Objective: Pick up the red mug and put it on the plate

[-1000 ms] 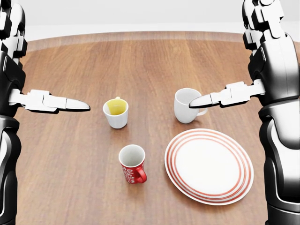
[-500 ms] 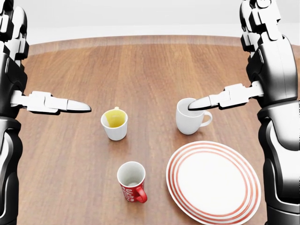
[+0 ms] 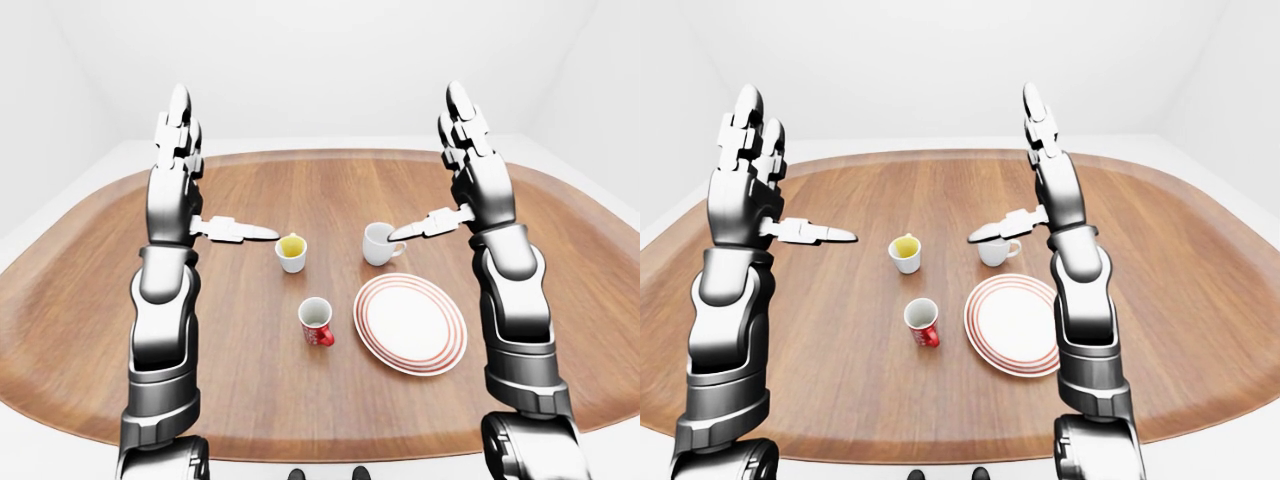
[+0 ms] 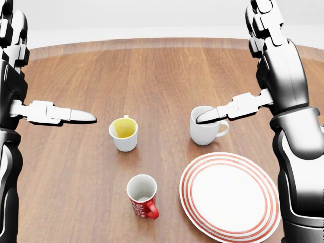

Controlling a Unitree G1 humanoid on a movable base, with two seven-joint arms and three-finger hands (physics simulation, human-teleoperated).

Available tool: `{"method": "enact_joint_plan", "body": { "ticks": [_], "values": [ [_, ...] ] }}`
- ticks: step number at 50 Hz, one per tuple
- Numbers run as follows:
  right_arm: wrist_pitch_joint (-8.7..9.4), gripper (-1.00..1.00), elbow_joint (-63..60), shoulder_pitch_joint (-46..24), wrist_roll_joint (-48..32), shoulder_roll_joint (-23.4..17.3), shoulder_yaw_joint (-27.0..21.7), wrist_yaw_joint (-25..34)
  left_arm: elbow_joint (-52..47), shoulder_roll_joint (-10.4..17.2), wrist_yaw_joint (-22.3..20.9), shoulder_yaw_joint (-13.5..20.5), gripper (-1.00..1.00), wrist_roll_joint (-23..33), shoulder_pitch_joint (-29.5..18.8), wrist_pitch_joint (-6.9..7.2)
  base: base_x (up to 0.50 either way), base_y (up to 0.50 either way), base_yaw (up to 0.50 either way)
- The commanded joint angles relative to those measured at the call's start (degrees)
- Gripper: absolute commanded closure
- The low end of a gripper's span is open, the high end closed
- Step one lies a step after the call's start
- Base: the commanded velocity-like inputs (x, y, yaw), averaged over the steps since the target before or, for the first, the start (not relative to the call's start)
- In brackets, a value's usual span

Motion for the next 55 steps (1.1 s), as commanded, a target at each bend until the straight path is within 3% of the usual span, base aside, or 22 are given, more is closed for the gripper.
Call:
{"method": "enact_joint_plan", "body": {
  "ticks": [1, 24, 55],
  "values": [
    [0.00, -1.00, 1.31, -0.43, -3.92, 0.72, 2.04, 2.26, 0.30, 0.22, 0.02, 0.23, -1.00, -0.29, 0.17, 0.00, 0.00, 0.00, 0.00],
    [0.00, -1.00, 5.42, 1.38, -23.76, 8.26, 10.06, 11.64, 0.32, 0.89, -0.22, 0.84, -1.00, -0.71, 0.21, 0.00, 0.00, 0.00, 0.00],
    [0.00, -1.00, 12.62, 4.74, -33.48, 14.18, 14.37, 13.30, 1.51, 1.04, -0.02, 1.23, -1.00, -1.43, 1.18, 0.00, 0.00, 0.00, 0.00]
  ]
}}
